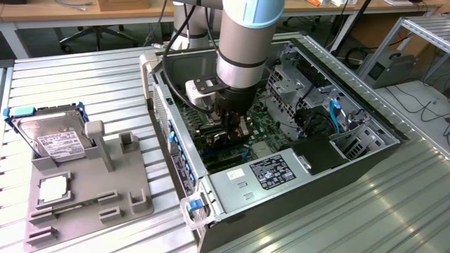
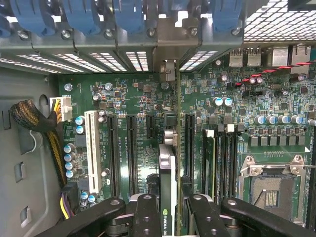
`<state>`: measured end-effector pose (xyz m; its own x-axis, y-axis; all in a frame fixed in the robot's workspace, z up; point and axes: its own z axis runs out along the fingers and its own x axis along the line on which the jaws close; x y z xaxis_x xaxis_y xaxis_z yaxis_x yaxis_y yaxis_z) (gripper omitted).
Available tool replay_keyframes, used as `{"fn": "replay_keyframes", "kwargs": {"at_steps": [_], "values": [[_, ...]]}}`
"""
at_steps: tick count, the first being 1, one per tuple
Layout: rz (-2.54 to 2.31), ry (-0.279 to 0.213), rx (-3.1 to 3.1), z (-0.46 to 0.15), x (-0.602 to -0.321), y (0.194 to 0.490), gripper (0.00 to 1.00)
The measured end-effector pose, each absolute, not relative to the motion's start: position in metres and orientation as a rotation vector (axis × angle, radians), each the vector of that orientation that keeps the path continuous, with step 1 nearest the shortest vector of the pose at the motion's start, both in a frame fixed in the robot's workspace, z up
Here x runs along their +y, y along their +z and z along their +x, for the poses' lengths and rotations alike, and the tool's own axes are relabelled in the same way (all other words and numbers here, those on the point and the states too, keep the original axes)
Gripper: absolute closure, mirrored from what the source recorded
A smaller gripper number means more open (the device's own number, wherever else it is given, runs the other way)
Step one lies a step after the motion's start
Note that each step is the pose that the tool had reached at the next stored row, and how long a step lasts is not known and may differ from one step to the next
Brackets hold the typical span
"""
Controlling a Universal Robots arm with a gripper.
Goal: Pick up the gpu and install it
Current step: 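Insert the gpu into the slot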
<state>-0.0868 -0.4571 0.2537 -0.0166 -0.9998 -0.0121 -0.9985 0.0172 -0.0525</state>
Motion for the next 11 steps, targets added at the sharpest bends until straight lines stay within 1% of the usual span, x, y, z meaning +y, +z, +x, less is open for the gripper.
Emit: {"fn": "replay_keyframes", "kwargs": {"at_steps": [11], "values": [[-2.170, -0.045, 2.207, -0.0869, -0.4571, 0.2525, 0.73]]}}
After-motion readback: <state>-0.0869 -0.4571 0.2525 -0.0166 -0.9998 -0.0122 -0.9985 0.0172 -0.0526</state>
